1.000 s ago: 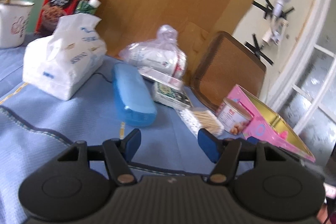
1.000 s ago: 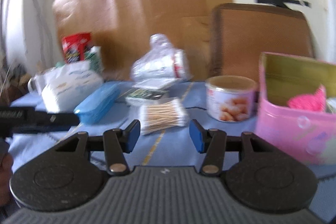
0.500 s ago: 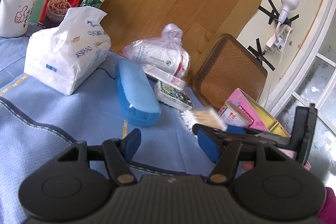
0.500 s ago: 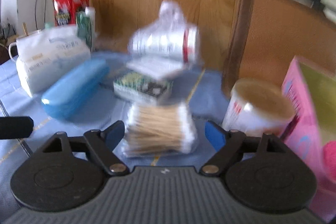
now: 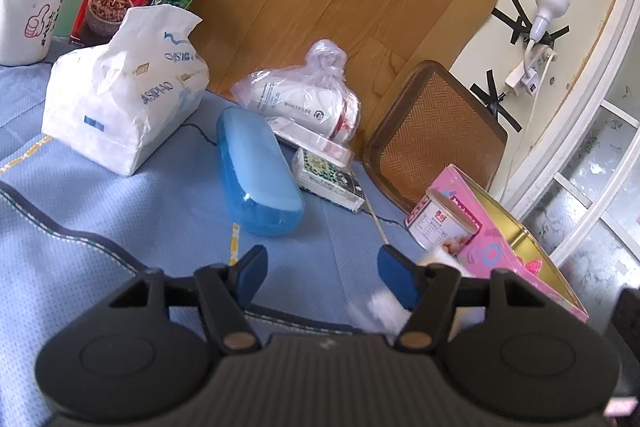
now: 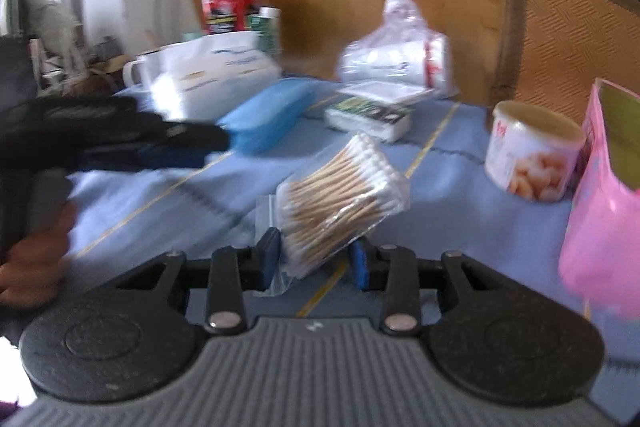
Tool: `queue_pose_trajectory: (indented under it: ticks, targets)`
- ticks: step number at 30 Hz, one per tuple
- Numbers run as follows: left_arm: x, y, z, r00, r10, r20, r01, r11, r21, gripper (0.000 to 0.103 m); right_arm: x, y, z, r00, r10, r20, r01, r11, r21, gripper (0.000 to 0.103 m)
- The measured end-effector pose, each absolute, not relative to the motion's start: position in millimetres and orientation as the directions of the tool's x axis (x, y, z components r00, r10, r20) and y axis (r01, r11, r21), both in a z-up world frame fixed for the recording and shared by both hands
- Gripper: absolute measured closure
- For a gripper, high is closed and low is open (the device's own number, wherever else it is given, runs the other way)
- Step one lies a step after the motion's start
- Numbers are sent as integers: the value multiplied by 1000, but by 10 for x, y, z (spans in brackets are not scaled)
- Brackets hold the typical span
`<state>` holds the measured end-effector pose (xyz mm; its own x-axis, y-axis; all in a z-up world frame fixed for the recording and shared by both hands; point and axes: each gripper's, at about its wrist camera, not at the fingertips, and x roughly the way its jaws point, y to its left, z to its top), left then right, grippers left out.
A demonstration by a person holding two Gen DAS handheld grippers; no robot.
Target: Organize soft objects
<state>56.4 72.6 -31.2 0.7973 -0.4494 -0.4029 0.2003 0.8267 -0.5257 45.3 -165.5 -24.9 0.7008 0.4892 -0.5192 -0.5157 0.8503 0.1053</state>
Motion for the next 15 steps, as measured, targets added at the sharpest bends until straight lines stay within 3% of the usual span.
queue_pose_trajectory:
  ticks: [4, 8, 15]
  targets:
    - [561, 724, -311, 798, -445, -406, 198, 830, -521, 37, 262, -1744, -261, 662, 542, -518, -554, 819, 150, 62]
    - [568, 726, -313, 797, -445, -408, 198, 831, -519, 37, 146, -1849, -251, 767, 420, -486, -450, 891, 60, 49]
    - [567, 725, -314, 797, -446, -408, 199, 831, -519, 37, 217, -2124, -271, 807, 401, -434, -358, 916, 182, 35]
